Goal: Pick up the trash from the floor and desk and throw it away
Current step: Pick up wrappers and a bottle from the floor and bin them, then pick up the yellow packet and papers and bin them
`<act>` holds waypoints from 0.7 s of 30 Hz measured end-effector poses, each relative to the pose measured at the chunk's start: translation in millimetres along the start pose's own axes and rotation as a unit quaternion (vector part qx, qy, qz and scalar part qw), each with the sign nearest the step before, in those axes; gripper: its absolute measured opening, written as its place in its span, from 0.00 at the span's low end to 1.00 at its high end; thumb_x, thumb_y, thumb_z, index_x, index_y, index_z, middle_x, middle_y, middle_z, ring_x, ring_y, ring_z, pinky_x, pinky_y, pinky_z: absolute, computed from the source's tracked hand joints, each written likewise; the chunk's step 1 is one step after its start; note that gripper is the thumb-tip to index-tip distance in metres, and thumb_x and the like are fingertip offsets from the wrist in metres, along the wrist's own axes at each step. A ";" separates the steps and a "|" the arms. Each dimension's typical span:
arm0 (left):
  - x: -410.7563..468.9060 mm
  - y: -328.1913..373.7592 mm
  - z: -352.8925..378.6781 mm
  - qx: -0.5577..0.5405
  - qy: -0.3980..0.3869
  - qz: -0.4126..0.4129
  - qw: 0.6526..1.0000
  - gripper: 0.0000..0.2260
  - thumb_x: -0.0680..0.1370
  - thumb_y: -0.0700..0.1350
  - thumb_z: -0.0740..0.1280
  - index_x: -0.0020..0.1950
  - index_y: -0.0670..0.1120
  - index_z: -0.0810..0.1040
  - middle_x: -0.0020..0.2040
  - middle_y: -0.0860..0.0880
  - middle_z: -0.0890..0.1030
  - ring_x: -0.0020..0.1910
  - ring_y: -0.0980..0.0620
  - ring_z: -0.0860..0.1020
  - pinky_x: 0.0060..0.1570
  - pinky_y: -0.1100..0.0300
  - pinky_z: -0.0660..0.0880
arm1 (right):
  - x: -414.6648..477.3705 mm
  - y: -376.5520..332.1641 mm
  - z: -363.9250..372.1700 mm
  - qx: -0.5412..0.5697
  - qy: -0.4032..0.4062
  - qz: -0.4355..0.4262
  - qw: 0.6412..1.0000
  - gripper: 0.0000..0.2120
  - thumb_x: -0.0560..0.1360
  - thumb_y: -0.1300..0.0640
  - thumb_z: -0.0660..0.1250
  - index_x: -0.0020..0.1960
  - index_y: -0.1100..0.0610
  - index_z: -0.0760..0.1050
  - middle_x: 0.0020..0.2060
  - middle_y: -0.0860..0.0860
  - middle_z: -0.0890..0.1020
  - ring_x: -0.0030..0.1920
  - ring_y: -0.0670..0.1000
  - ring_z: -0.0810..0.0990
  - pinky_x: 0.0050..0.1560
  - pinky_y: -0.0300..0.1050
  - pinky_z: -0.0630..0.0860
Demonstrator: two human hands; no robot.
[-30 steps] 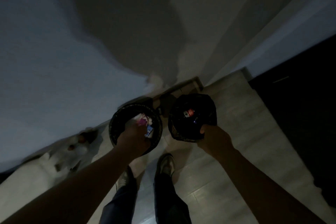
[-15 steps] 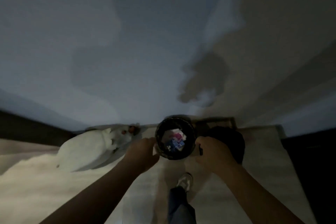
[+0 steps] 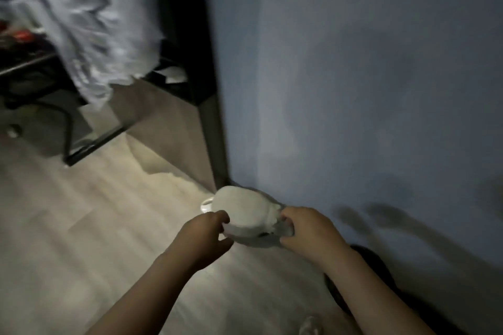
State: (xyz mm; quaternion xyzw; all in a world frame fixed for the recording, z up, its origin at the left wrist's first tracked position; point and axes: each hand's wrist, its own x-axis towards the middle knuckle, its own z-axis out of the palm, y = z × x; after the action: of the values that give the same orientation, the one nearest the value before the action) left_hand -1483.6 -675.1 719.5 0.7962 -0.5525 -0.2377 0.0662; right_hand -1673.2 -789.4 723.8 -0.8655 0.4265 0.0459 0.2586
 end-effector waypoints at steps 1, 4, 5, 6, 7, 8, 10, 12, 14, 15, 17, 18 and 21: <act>-11.0 -19.9 -13.3 -0.008 0.017 -0.023 1.000 0.17 0.75 0.53 0.67 0.62 0.52 0.72 0.55 0.55 0.79 0.52 0.54 0.78 0.50 0.63 0.72 | 9.7 -27.1 -0.6 -0.012 -0.002 -0.023 1.000 0.21 0.69 0.51 0.68 0.61 0.49 0.73 0.58 0.50 0.78 0.57 0.52 0.77 0.54 0.43 0.74; -42.2 -73.8 -46.8 -0.040 0.065 -0.092 0.993 0.18 0.75 0.54 0.66 0.63 0.53 0.72 0.55 0.55 0.79 0.52 0.55 0.77 0.50 0.63 0.73 | 35.7 -104.6 -0.1 -0.031 0.004 -0.097 0.995 0.23 0.69 0.51 0.68 0.63 0.47 0.73 0.59 0.48 0.77 0.58 0.51 0.76 0.57 0.44 0.73; -51.8 -89.8 -55.3 -0.051 0.079 -0.113 0.989 0.18 0.75 0.53 0.66 0.64 0.52 0.72 0.56 0.55 0.79 0.52 0.55 0.77 0.51 0.62 0.73 | 43.5 -128.4 1.5 -0.036 0.005 -0.125 0.991 0.22 0.69 0.52 0.68 0.63 0.47 0.73 0.58 0.47 0.78 0.57 0.51 0.77 0.55 0.43 0.73; -61.2 -104.8 -63.0 -0.061 0.092 -0.133 0.985 0.18 0.75 0.53 0.66 0.64 0.52 0.72 0.56 0.55 0.79 0.52 0.55 0.77 0.51 0.62 0.73 | 51.2 -151.1 3.9 -0.042 0.001 -0.153 0.987 0.20 0.69 0.53 0.68 0.61 0.48 0.74 0.57 0.47 0.78 0.56 0.50 0.77 0.52 0.42 0.72; -70.1 -118.9 -69.7 -0.070 0.105 -0.152 0.980 0.18 0.76 0.53 0.66 0.64 0.52 0.71 0.56 0.55 0.79 0.52 0.54 0.77 0.51 0.62 0.73 | 58.8 -172.5 6.8 -0.049 -0.005 -0.177 0.983 0.19 0.69 0.53 0.68 0.60 0.49 0.74 0.56 0.47 0.78 0.54 0.50 0.77 0.50 0.41 0.71; -78.6 -132.0 -75.8 -0.077 0.118 -0.171 0.975 0.18 0.76 0.53 0.66 0.64 0.52 0.71 0.56 0.55 0.79 0.53 0.54 0.77 0.51 0.62 0.73 | 66.2 -192.8 9.7 -0.058 -0.011 -0.200 0.978 0.18 0.69 0.53 0.68 0.59 0.49 0.74 0.54 0.47 0.79 0.51 0.50 0.76 0.47 0.41 0.71; -93.8 -156.5 -86.8 -0.091 0.140 -0.207 0.964 0.18 0.76 0.53 0.66 0.64 0.52 0.72 0.56 0.55 0.78 0.53 0.55 0.77 0.51 0.62 0.73 | 81.4 -230.7 16.1 -0.078 -0.025 -0.241 0.967 0.17 0.69 0.53 0.68 0.57 0.50 0.74 0.50 0.47 0.78 0.45 0.49 0.74 0.41 0.41 0.68; -105.0 -178.2 -97.2 -0.103 0.157 -0.242 0.952 0.18 0.76 0.53 0.66 0.64 0.52 0.71 0.56 0.55 0.78 0.53 0.55 0.77 0.52 0.62 0.73 | 97.8 -265.0 22.9 -0.096 -0.046 -0.281 0.954 0.19 0.69 0.53 0.68 0.60 0.50 0.74 0.51 0.47 0.78 0.48 0.50 0.76 0.42 0.41 0.69; -111.7 -199.2 -108.2 -0.114 0.175 -0.276 0.938 0.18 0.76 0.53 0.66 0.64 0.52 0.71 0.57 0.55 0.78 0.53 0.55 0.77 0.51 0.63 0.73 | 116.2 -297.3 28.2 -0.114 -0.066 -0.317 0.939 0.21 0.70 0.52 0.67 0.62 0.49 0.73 0.55 0.47 0.78 0.52 0.49 0.77 0.47 0.41 0.72; -113.3 -209.6 -114.7 -0.117 0.187 -0.295 0.930 0.18 0.76 0.53 0.66 0.65 0.52 0.71 0.57 0.55 0.78 0.53 0.55 0.77 0.50 0.63 0.72 | 126.8 -313.5 30.2 -0.118 -0.073 -0.336 0.932 0.21 0.70 0.52 0.67 0.63 0.49 0.73 0.55 0.47 0.78 0.53 0.49 0.77 0.49 0.41 0.72; -112.8 -229.1 -129.0 -0.114 0.215 -0.330 0.912 0.19 0.75 0.53 0.66 0.65 0.52 0.71 0.58 0.55 0.78 0.53 0.55 0.77 0.49 0.64 0.72 | 149.3 -345.0 31.5 -0.123 -0.079 -0.372 0.917 0.21 0.70 0.52 0.68 0.62 0.49 0.73 0.56 0.46 0.79 0.55 0.48 0.76 0.51 0.42 0.73; -111.3 -237.9 -137.2 -0.112 0.231 -0.347 0.902 0.19 0.75 0.54 0.66 0.65 0.52 0.71 0.58 0.55 0.78 0.53 0.55 0.77 0.49 0.63 0.72 | 160.9 -361.1 30.4 -0.125 -0.081 -0.390 0.909 0.21 0.70 0.52 0.68 0.63 0.49 0.73 0.56 0.46 0.79 0.56 0.48 0.76 0.51 0.41 0.73; -104.8 -257.9 -163.7 -0.115 0.262 -0.389 0.876 0.19 0.75 0.54 0.66 0.65 0.52 0.71 0.58 0.55 0.77 0.53 0.54 0.77 0.51 0.62 0.73 | 192.0 -404.2 21.9 -0.126 -0.081 -0.438 0.887 0.20 0.71 0.51 0.67 0.63 0.48 0.73 0.56 0.45 0.78 0.56 0.47 0.76 0.49 0.40 0.71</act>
State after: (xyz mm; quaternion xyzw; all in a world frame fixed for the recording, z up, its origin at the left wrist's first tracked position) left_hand -1219.9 -507.1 800.3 0.9667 -0.1294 -0.0886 0.2021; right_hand -1240.7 -712.9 812.5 -0.9829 -0.0274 0.0510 0.1748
